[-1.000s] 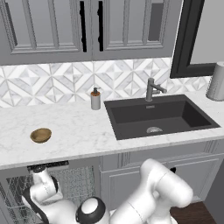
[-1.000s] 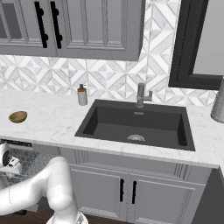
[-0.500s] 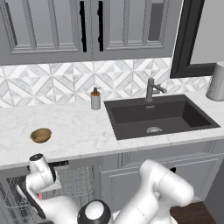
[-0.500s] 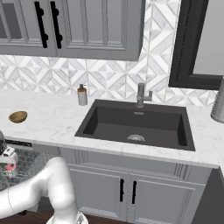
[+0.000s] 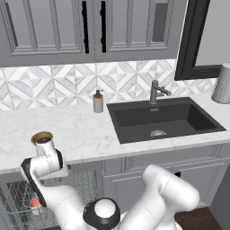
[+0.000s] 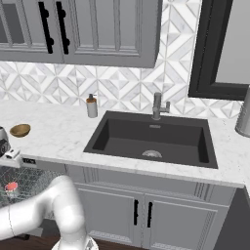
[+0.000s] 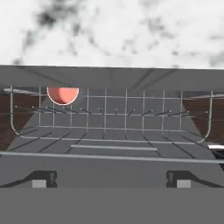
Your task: Pick up the cup and bowl from the counter, place them in the dishwasher, and close the dishwasher door.
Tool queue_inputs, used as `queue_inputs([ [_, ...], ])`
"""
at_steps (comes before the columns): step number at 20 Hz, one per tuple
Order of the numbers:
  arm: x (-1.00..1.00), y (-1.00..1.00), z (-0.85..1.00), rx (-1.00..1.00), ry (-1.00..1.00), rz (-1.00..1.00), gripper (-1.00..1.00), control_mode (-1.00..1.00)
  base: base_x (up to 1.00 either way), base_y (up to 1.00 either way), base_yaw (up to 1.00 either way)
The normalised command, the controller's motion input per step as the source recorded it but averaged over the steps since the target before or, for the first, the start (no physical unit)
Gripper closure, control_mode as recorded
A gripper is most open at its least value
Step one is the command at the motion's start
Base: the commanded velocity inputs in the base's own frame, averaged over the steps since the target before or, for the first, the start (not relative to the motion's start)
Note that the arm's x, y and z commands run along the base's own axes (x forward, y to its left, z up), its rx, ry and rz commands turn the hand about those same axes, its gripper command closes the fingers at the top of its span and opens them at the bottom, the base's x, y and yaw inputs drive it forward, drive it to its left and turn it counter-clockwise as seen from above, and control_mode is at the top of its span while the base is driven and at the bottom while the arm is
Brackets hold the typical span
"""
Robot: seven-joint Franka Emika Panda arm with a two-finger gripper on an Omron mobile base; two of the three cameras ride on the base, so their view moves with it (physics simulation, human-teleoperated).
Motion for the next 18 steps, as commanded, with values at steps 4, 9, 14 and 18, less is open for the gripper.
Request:
queue_inputs([
  [4,0.0,-0.39,1.0,0.05,-0.09,-0.13,-1.0,-1.0,0.0,0.0,0.0],
  [9,0.0,-0.24,1.0,0.09,-0.13,-0.18,-1.0,-1.0,0.0,0.0,0.0],
  [14,0.38,-0.18,0.99,0.12,-0.02,-0.24,-1.0,-1.0,0.0,0.0,0.0],
  [18,0.99,-0.16,0.65,0.06,0.17,-0.24,-1.0,-1.0,0.0,0.0,0.0],
])
